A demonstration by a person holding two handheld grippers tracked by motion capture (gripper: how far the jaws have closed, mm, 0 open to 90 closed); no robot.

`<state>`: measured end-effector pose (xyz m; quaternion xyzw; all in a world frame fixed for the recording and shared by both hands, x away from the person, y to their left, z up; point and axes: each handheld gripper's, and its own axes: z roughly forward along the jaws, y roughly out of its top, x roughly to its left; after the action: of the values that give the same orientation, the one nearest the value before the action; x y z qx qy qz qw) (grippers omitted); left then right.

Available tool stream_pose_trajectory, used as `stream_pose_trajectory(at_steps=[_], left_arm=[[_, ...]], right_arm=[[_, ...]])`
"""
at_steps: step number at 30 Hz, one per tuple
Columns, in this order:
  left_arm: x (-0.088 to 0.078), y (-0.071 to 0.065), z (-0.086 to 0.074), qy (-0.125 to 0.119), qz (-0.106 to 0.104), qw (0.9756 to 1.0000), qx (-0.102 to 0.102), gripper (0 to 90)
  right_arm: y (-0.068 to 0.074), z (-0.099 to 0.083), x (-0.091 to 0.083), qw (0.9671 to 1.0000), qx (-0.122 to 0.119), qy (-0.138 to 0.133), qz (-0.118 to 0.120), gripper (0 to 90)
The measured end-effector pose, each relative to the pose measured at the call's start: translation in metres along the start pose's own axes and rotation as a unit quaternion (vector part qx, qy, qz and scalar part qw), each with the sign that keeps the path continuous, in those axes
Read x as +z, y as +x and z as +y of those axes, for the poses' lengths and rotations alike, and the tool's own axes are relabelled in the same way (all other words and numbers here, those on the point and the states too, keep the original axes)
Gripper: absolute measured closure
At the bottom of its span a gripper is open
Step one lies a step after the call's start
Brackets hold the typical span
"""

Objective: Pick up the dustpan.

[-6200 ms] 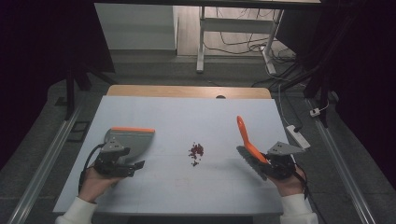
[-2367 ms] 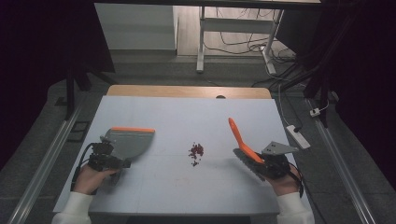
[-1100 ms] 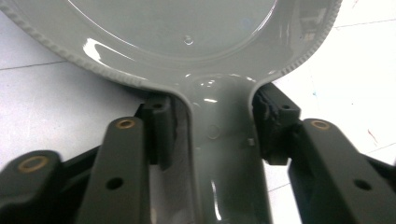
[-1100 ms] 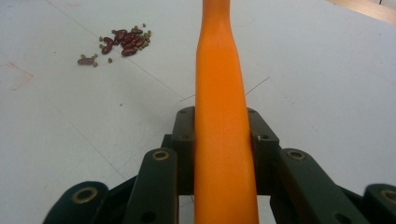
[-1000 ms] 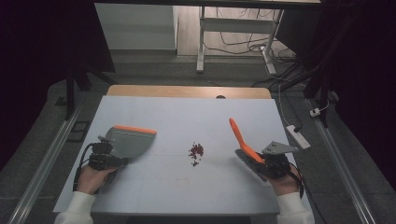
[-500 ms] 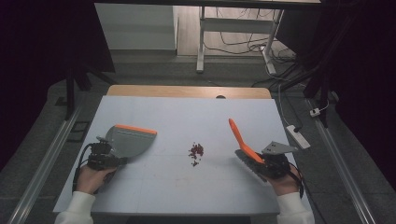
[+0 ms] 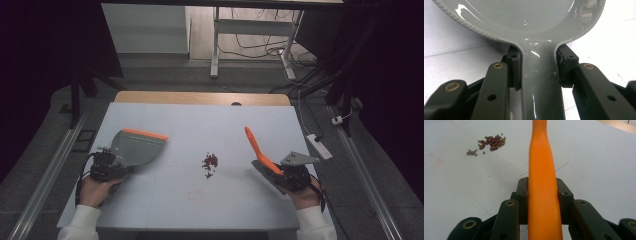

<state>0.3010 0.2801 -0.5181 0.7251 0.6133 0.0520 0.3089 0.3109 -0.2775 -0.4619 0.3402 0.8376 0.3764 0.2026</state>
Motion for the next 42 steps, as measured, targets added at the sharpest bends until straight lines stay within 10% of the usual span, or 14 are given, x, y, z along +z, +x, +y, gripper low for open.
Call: stream_pose_trajectory(at_steps=[14,42], left_arm=[[-0.004,0.012,0.003,-0.031,-0.032,0.9986,0.030,61.5],[-0.018,-0.012,0.002,-0.060,-0.105,0.9802,0.157,61.5]], right_arm=[[0.001,0.004,0.003,0.9999,0.006,-0.010,-0.008,69.8],[-0.001,0.018,-0.001,0.9987,0.029,-0.040,-0.014,69.9]])
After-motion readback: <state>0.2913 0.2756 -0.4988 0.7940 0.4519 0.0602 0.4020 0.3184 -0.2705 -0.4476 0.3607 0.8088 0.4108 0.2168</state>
